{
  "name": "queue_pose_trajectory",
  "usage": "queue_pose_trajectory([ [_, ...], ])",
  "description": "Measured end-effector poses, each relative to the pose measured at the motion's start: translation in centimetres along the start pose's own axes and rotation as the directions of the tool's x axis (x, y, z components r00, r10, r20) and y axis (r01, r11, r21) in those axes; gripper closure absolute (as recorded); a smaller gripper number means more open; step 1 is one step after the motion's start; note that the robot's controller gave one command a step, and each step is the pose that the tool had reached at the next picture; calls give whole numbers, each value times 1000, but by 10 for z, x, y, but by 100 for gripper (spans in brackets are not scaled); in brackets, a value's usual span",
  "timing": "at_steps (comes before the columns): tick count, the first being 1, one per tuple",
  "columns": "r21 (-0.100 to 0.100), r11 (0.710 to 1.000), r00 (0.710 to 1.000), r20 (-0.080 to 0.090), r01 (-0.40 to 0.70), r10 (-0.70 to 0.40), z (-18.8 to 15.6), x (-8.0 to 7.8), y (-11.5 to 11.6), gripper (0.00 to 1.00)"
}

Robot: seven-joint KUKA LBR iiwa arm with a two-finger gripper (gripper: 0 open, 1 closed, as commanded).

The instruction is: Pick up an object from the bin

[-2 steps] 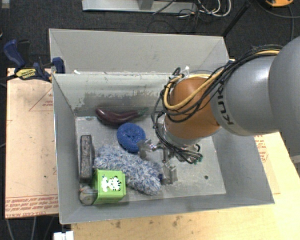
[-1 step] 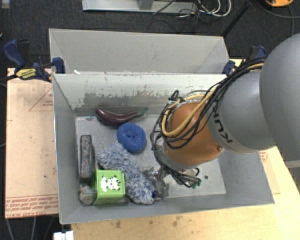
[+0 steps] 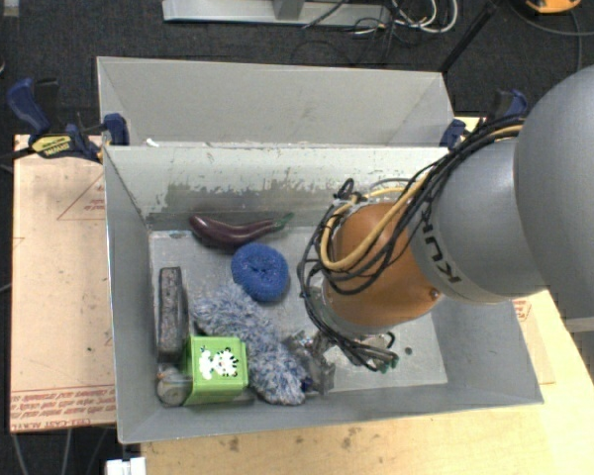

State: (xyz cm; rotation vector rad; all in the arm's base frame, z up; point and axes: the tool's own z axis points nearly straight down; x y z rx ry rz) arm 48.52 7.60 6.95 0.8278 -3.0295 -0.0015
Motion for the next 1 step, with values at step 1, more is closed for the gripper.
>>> queue_pose_trajectory([
  [1,1,1000,1000,3,6,-6,-138,6,-13,100],
])
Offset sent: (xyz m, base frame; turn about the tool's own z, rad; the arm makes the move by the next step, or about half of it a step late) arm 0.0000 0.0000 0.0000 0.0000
